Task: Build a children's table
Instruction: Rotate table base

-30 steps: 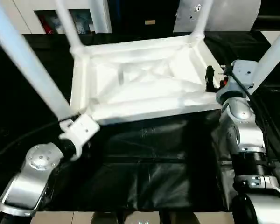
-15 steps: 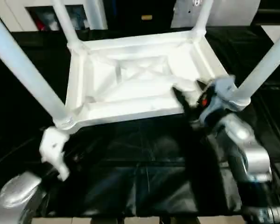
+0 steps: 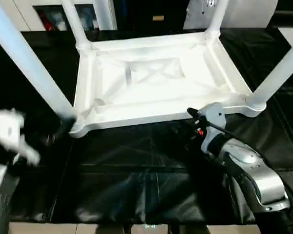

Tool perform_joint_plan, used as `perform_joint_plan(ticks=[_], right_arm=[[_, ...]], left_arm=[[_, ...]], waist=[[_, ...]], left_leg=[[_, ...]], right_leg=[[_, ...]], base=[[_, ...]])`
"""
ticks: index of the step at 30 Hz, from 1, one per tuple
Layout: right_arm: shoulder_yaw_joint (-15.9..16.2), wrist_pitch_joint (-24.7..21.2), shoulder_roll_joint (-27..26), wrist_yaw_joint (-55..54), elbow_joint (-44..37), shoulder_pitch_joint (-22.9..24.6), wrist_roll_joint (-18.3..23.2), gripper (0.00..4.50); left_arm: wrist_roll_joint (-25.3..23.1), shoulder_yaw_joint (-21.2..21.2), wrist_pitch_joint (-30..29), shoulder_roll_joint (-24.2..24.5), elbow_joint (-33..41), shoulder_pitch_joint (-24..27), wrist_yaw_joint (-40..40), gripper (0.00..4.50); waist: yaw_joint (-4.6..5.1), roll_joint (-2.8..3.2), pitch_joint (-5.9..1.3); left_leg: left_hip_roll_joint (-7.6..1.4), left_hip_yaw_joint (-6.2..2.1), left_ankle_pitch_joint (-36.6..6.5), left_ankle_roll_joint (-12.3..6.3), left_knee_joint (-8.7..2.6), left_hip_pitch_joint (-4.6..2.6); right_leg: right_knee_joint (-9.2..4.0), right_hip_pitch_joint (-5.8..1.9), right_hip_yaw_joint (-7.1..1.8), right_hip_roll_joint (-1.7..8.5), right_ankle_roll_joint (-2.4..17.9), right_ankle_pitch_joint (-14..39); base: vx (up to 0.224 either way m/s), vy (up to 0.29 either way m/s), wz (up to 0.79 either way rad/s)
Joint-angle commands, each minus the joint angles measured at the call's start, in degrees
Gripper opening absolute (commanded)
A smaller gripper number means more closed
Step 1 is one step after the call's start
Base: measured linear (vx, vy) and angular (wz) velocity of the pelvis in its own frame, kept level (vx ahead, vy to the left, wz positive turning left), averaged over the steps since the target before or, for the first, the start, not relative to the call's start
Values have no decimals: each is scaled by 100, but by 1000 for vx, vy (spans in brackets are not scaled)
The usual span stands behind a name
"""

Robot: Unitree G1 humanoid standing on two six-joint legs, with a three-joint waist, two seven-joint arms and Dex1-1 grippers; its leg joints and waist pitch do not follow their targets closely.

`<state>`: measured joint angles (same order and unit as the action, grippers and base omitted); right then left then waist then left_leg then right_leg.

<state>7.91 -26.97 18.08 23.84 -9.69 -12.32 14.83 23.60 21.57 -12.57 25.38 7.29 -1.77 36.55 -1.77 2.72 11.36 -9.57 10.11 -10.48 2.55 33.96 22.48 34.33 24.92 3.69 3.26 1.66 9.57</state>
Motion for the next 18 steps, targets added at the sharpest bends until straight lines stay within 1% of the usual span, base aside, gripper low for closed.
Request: perform_joint_plan(ticks=[1, 2, 3, 4, 5, 6, 8, 9, 10, 11, 12, 13, 14, 15, 16, 17, 18], right_arm=[[95, -364, 52, -83, 156, 196, -115, 450], [93, -440, 60, -139, 172, 205, -135, 450], [89, -482, 61, -169, 180, 210, -141, 450], [76, -523, 54, -213, 195, 213, -157, 450], [51, -573, 34, -283, 223, 214, -193, 450], [14, -641, 9, -369, 262, 210, -233, 450], [-12, -698, 3, -457, 322, 197, -298, 450], [-46, -735, 11, -557, 449, 180, -395, 450], [-63, -748, 10, -583, 484, 180, -413, 450], [-66, -741, 16, -599, 518, 182, -439, 450], [-69, -727, 16, -618, 545, 185, -460, 450], [-73, -712, 10, -635, 563, 185, -470, 450], [-78, -647, -7, -682, 613, 169, -497, 450], [-76, -615, -12, -697, 632, 160, -508, 450], [-202, -486, -75, -833, 636, 115, -511, 450], [-223, -483, -81, -842, 629, 111, -504, 450], [-365, -464, -111, -897, 576, 94, -451, 450]], left_arm=[[21, -5, -19, 75, -228, -65, 76, 420], [78, -24, -47, 95, -348, -196, 134, 441], [107, -39, -66, 108, -401, -254, 164, 445], [152, -64, -93, 131, -456, -319, 212, 448], [223, -104, -137, 170, -534, -411, 294, 448], [278, -133, -182, 194, -597, -487, 368, 448], [370, -168, -294, 219, -639, -552, 475, 448], [593, -277, -565, 293, -631, -596, 813, 448], [680, -326, -665, 329, -615, -595, 964, 448], [780, -380, -777, 374, -560, -568, 1130, 448], [880, -435, -883, 421, -480, -525, 1288, 448], [948, -469, -951, 450, -414, -491, 1376, 448], [1123, -550, -1129, 531, -245, -404, 1558, 448], [1187, -583, -1193, 567, -182, -371, 1622, 448], [1083, -670, -1117, 606, -147, -329, 1652, 448], [1065, -675, -1099, 605, -153, -329, 1647, 448], [947, -704, -988, 589, -188, -330, 1605, 448]], waist=[[3, 54, -351], [1, 54, -361], [2, 57, -365], [0, 56, -369], [-1, 59, -381], [-5, 62, -374], [-9, 69, -340], [-2, 50, -335], [-14, 72, -321], [-10, 63, -318], [-19, 68, -300], [-17, 57, -289], [-15, 60, -271], [-10, 47, -253], [11, -30, -259], [-7, 2, -263], [7, -68, -270]], left_leg=[[-310, -172, -1482, -166, -491, -127], [-309, -169, -1384, -195, -486, -124], [-303, -155, -1252, -253, -477, -125], [-306, -156, -1200, -287, -475, -120], [-311, -160, -1178, -291, -472, -120], [-308, -149, -1218, -292, -475, -131], [-312, -154, -1445, -216, -496, -149], [-321, -165, -1623, -138, -509, -161], [-327, -168, -1793, -67, -521, -201], [-331, -166, -1892, -27, -523, -213], [-324, -171, -2039, 32, -541, -237], [-324, -187, -2187, 86, -554, -247], [-325, -190, -2309, 113, -566, -253], [-327, -211, -2522, 166, -581, -277], [-321, -219, -2635, 176, -595, -289], [-322, -232, -2641, 177, -594, -297], [-320, -220, -2592, 154, -597, -306]], right_leg=[[-456, -260, -373, 484, 871, 1790], [-445, -268, -374, 488, 918, 1667], [-440, -271, -372, 481, 987, 1506], [-428, -287, -367, 486, 1048, 1446], [-421, -298, -365, 493, 1068, 1446], [-434, -281, -363, 488, 1086, 1541], [-463, -267, -360, 496, 1044, 1925], [-482, -269, -360, 507, 998, 2209], [-506, -228, -366, 509, 935, 2467], [-513, -218, -365, 501, 910, 2562], [-542, -204, -368, 510, 845, 2777], [-556, -200, -366, 519, 785, 2988], [-570, -192, -365, 520, 741, 3131], [-596, -174, -367, 537, 668, 3405], [-637, -182, -365, 535, 568, 3618], [-630, -173, -375, 549, 532, 3658], [-656, -163, -387, 549, 472, 3727]], base=[[0, 0, 0], [0, 0, 0], [0, 0, 0], [0, 0, 0], [0, 0, 0], [0, 0, 0], [0, 0, 0], [0, 0, 0], [0, 0, 0], [0, 0, 0], [0, 0, 0], [0, 0, 0], [0, 0, 0], [0, 0, 0], [0, 0, 0], [0, 0, 0], [0, 0, 0]])
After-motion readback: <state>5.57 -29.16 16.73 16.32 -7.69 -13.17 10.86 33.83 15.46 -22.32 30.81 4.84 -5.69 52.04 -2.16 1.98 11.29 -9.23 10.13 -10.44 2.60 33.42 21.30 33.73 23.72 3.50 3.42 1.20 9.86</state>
